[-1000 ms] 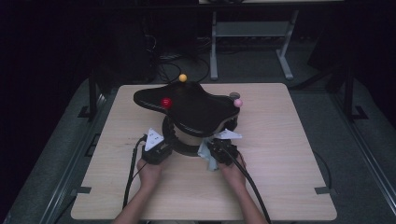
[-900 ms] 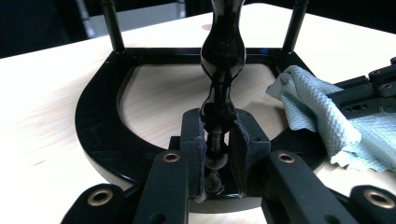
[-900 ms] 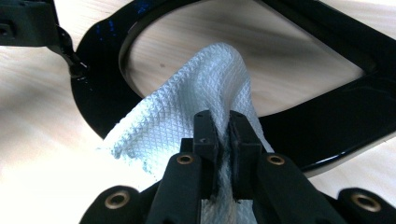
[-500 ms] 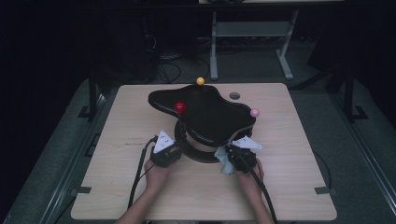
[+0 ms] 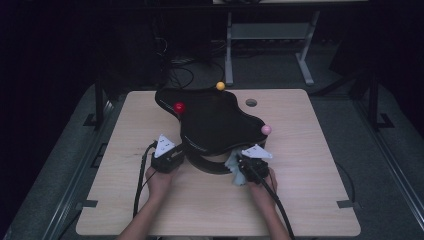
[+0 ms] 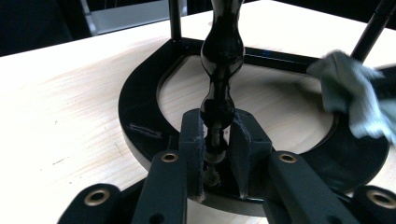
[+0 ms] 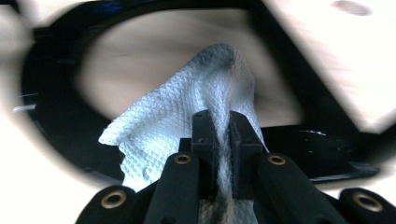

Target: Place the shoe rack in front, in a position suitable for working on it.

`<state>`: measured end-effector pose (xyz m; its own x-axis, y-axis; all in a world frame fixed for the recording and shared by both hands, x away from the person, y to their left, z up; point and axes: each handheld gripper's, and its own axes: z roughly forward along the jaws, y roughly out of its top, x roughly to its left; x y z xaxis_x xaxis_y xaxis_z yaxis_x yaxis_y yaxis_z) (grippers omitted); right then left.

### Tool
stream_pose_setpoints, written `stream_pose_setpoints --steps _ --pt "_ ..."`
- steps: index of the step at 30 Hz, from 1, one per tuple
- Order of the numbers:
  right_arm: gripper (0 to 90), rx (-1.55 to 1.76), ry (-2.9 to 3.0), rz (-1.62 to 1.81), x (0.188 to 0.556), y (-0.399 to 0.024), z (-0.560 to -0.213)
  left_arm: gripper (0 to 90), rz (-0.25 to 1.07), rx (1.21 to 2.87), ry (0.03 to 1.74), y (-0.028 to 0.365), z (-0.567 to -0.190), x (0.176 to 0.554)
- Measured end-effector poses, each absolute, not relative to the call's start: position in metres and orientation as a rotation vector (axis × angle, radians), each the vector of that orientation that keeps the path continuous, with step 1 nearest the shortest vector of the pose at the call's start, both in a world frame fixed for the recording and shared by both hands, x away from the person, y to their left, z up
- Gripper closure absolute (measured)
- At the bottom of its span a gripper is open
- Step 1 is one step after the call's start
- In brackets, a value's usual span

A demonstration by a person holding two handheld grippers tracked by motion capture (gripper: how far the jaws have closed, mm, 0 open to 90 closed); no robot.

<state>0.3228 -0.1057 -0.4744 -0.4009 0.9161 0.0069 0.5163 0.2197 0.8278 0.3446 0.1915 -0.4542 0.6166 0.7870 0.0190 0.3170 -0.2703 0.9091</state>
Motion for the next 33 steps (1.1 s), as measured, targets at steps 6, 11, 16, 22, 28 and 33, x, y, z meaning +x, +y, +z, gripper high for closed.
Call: stream_pose_setpoints --steps 6,11,16,22,28,33 --pt "82.5 1.357 2.010 1.148 0.323 -0.107 -0.476 75.9 0.587 1.845 0.892 0.194 -0.455 0.349" --pt "82.2 1.291 2.026 1.085 0.320 -0.107 -0.475 75.3 0.586 1.861 0.884 0.195 -0.453 0.348" --pt "82.3 1.402 1.921 1.050 0.330 -0.141 -0.477 70.0 0.580 1.866 0.869 0.201 -0.452 0.346" --pt "82.3 1.344 1.980 1.067 0.322 -0.123 -0.476 79.7 0.567 1.884 0.866 0.202 -0.455 0.348" --pt "82.2 1.388 1.942 1.029 0.334 -0.139 -0.475 80.1 0.570 1.898 0.847 0.201 -0.454 0.347" --pt "82.3 1.366 1.966 1.040 0.329 -0.127 -0.475 81.0 0.569 1.895 0.853 0.201 -0.455 0.347"
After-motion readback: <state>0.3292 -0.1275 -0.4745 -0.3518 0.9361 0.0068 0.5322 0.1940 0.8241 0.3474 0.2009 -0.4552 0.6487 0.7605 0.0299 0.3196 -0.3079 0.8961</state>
